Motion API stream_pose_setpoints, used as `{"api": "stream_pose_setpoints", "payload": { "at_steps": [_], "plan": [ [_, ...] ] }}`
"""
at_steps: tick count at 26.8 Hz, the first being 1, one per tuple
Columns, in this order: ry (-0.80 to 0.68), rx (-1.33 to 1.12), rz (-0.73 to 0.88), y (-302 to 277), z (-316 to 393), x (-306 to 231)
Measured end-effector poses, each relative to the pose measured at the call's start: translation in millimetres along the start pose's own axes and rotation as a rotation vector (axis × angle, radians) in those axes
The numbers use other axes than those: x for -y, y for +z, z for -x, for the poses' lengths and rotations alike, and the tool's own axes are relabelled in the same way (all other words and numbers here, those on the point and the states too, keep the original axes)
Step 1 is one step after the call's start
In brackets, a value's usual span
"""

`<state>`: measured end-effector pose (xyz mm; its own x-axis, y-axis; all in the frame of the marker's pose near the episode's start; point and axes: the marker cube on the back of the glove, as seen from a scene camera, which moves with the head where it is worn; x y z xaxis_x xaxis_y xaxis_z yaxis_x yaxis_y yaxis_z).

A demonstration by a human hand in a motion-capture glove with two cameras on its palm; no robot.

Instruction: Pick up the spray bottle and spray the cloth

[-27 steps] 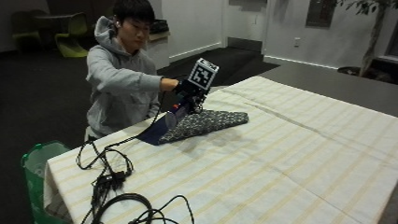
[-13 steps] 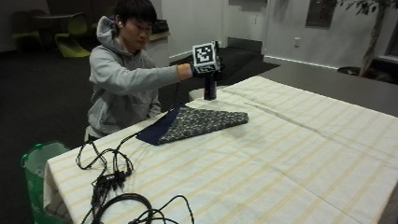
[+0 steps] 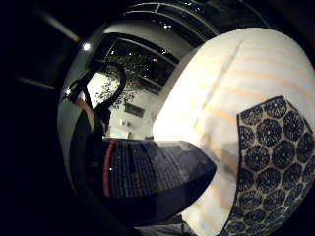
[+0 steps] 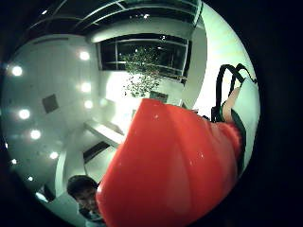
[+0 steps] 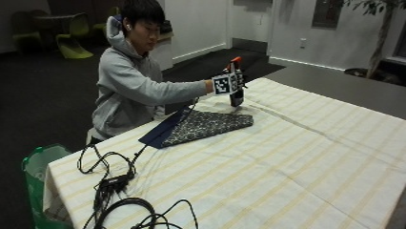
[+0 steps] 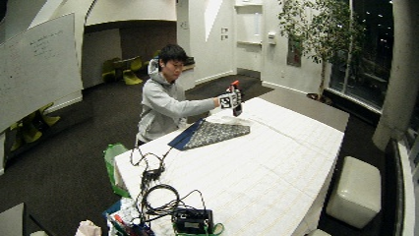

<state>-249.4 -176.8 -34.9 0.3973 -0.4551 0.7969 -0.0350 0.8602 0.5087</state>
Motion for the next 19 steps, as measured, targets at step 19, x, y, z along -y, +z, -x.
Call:
{"api": "stream_pose_setpoints", "payload": {
  "at_steps": [19],
  "plan": [
    [-0.031, -0.209, 0.386, -68.7, -32.6, -54.9]
  ]
}}
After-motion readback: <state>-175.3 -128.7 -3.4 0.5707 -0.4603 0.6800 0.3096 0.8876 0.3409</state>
